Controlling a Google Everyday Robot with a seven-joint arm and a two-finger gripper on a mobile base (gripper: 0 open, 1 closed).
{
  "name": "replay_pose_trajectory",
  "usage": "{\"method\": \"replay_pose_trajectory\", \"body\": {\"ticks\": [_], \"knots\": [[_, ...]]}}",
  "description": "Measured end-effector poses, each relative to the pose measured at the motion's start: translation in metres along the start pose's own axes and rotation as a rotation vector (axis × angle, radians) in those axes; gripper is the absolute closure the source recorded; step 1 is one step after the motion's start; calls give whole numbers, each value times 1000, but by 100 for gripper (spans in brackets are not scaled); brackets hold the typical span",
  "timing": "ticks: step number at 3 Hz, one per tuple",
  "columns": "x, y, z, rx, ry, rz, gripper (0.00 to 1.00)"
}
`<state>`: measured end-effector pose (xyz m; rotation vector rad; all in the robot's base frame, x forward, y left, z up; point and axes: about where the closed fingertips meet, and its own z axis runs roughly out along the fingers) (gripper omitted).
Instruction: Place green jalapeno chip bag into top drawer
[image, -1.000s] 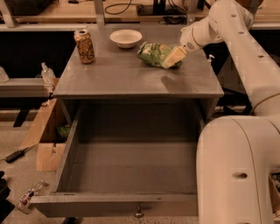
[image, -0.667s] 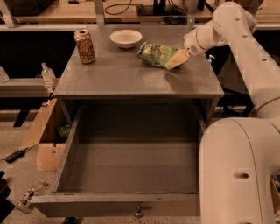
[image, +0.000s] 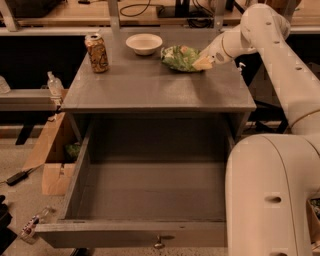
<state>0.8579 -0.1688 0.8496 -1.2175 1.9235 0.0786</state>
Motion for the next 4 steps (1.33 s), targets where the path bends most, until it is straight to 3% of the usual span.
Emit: {"method": "replay_pose_trajectory", "body": {"ticks": [1,2,3,4], "knots": [[1,2,4,-5,1,1,85],[1,4,8,-11,2,1,100],[1,4,8,-11,2,1,100],[-12,2,4,-7,9,-39,100]]}}
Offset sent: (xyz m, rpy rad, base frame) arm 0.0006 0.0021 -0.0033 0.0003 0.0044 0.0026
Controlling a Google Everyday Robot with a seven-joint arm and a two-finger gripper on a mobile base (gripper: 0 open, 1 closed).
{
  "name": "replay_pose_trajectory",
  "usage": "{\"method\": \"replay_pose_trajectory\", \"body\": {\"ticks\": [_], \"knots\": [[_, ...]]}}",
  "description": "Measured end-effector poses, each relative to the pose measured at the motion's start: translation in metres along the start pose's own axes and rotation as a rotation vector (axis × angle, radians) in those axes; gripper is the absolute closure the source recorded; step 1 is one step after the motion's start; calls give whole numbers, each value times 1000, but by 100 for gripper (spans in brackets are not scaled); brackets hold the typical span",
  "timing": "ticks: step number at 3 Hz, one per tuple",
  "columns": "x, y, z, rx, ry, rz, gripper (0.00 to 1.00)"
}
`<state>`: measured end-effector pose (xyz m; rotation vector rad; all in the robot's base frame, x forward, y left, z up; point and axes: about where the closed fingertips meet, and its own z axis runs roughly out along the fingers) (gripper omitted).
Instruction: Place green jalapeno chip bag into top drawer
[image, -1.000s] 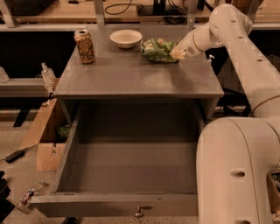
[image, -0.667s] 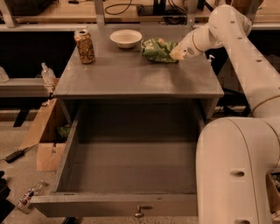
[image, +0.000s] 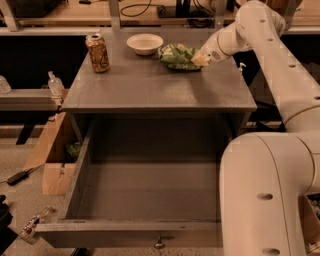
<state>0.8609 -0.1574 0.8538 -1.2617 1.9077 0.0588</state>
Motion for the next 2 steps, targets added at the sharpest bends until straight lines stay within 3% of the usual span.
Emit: {"method": "replay_pose_trajectory", "body": {"ticks": [1,2], "knots": [[-30,-10,-38,31,2,-69,100],[-62,-16,-99,68,9,-130,100]]}}
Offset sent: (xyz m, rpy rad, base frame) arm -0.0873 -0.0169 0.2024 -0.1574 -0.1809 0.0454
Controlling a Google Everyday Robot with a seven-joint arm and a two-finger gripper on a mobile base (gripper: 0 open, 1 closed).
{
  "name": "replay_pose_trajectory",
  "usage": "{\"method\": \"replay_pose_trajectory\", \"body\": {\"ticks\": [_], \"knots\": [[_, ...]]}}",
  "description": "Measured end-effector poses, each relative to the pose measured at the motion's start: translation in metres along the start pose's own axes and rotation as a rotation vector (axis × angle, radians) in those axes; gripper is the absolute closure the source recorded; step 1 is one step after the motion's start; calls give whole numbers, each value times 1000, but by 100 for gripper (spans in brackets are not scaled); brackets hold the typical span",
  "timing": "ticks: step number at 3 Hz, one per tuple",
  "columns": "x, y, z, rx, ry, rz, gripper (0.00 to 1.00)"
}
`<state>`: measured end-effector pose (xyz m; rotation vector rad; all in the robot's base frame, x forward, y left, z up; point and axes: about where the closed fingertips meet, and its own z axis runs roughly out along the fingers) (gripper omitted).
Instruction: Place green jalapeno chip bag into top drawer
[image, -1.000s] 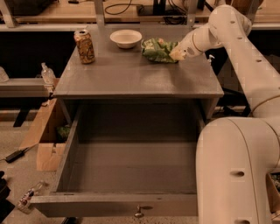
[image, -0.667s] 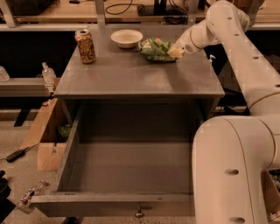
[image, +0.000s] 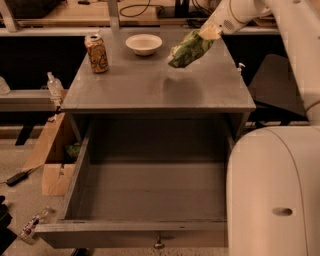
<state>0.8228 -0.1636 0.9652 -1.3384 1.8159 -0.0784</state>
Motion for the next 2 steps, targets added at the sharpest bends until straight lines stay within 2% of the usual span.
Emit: {"method": "replay_pose_trajectory", "body": {"ticks": [1,2], "knots": [[-13,-12,-70,69,12,1,100],[-15,-11,-150,159,23,50,100]]}}
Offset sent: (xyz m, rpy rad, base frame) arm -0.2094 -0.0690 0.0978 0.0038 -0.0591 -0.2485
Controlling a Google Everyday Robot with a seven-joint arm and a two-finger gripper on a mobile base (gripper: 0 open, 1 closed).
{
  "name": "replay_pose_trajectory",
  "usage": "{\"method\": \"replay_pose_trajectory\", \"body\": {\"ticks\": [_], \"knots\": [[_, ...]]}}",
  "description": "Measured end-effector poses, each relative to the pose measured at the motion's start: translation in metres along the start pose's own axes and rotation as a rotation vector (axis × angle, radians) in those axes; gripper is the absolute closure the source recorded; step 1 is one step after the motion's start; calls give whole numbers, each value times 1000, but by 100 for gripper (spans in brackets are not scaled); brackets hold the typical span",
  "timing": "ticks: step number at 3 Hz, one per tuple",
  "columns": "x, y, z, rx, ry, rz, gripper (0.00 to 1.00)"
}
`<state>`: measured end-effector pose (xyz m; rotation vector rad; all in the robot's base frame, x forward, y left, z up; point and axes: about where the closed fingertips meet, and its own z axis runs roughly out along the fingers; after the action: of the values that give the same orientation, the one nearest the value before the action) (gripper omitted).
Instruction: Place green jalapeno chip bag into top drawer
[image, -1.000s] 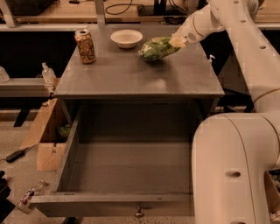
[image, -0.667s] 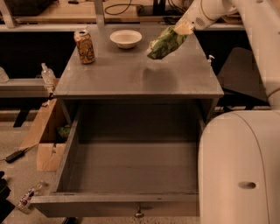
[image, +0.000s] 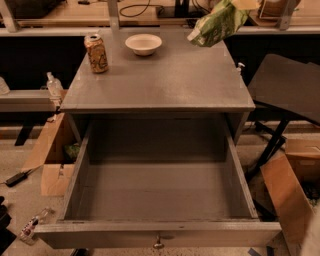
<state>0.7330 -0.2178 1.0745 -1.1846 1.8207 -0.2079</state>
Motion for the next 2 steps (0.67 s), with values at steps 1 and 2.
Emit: {"method": "replay_pose_trajectory", "body": {"ticks": [1,2], "knots": [[-6,14,-31,7,8,-2,100],[-6,14,-31,6,9,-2,100]]}}
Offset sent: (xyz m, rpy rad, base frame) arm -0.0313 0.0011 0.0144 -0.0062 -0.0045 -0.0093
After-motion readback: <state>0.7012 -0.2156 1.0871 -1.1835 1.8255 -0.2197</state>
